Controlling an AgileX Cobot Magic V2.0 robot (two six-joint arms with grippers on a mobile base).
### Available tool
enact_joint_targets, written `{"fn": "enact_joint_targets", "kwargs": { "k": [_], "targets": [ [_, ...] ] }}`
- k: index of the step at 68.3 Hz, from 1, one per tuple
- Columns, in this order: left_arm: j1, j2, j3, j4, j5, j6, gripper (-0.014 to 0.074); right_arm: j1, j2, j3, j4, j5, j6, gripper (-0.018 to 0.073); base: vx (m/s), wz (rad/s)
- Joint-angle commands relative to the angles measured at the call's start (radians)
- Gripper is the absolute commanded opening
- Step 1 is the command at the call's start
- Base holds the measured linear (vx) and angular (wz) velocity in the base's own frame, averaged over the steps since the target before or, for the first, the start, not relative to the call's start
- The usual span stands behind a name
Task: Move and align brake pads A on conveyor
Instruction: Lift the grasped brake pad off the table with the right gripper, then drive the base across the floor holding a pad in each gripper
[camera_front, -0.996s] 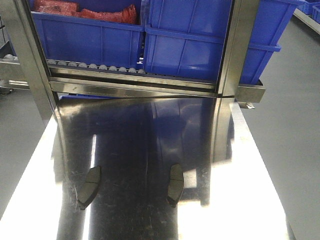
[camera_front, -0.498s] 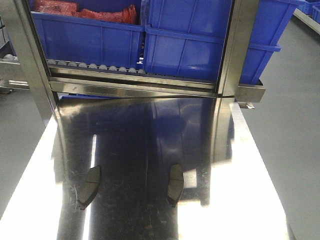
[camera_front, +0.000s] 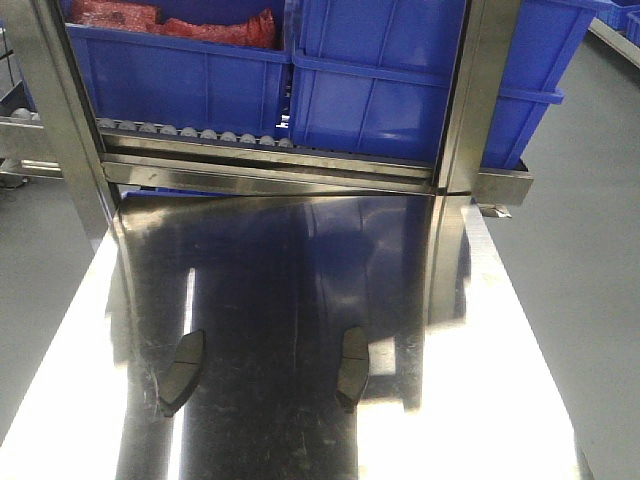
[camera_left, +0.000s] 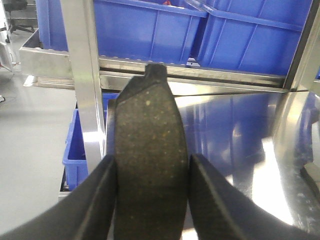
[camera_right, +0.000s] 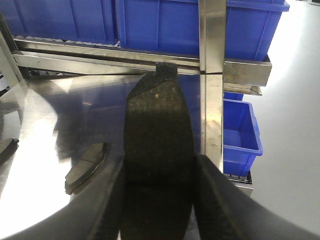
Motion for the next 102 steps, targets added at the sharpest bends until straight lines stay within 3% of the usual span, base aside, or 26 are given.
{"fn": "enact_joint_targets", "kwargs": {
  "k": [1,31,102],
  "targets": [
    [-0.004,0.009,-0.027,-0.011,-0.092,-0.001,-0.0006,-0.001,0.01,-0.029,0.0,-0.106,-0.005,-0.0007,-0.01,0.06],
    [-0.004,0.01,-0.027,-0.011,-0.092,-0.001,-0.0006,-0.001,0.01,-0.029,0.0,-0.106,-0.005,-0.0007,-0.1,0.39],
    [-0.004,0.01,-0.027,-0.011,-0.092,-0.001,-0.0006,-0.001,0.01,-0.029,0.0,-0.106,-0.004,-0.0007,-0.2,0.82]
  ]
}}
